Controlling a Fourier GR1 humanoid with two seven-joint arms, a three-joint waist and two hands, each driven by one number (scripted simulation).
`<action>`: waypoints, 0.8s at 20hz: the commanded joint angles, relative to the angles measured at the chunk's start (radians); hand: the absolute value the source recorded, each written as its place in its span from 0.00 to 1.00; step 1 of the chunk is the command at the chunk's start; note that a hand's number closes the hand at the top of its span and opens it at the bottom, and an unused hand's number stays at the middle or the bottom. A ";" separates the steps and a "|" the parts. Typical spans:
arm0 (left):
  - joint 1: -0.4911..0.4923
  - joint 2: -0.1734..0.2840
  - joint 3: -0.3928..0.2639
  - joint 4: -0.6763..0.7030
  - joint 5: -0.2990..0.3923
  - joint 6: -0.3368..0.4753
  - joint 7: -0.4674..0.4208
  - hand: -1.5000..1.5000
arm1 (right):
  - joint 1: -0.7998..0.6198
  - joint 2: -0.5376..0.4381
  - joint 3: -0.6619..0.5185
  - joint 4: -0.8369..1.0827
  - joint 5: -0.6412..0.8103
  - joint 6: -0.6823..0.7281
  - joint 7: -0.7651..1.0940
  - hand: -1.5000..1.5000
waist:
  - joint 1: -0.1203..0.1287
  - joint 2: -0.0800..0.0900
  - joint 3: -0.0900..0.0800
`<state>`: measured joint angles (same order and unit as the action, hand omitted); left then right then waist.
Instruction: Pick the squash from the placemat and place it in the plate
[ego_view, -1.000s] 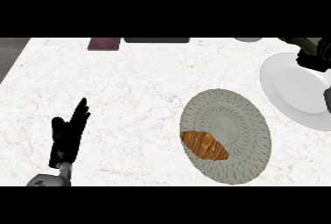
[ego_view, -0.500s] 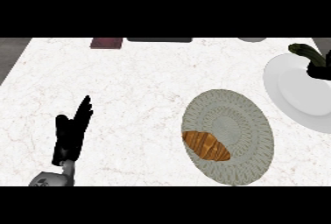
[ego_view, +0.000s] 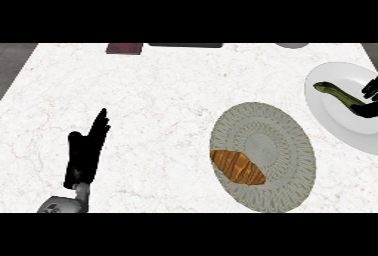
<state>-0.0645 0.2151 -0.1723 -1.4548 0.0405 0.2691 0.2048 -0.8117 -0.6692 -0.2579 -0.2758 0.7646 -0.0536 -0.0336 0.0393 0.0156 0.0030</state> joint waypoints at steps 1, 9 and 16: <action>0.029 0.006 0.002 -0.025 0.003 -0.015 0.012 0.50 | 0.010 -0.021 -0.024 0.055 -0.024 0.043 -0.145 0.00 | 0.002 -0.001 0.001; 0.020 0.029 0.050 0.000 0.023 -0.028 -0.002 0.50 | -0.024 0.002 -0.276 -0.023 -0.306 0.077 -0.371 0.00 | -0.031 -0.014 0.001; 0.045 0.025 0.044 0.004 0.023 -0.062 -0.046 0.50 | 0.047 -0.067 -0.416 0.044 -0.458 0.216 -0.481 0.00 | -0.012 -0.004 0.000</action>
<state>-0.0415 0.2238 -0.1406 -1.4539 0.0482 0.2466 0.1965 -0.7885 -0.7219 -0.6131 -0.2574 0.3744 0.1137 -0.4534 0.0154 0.0079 0.0032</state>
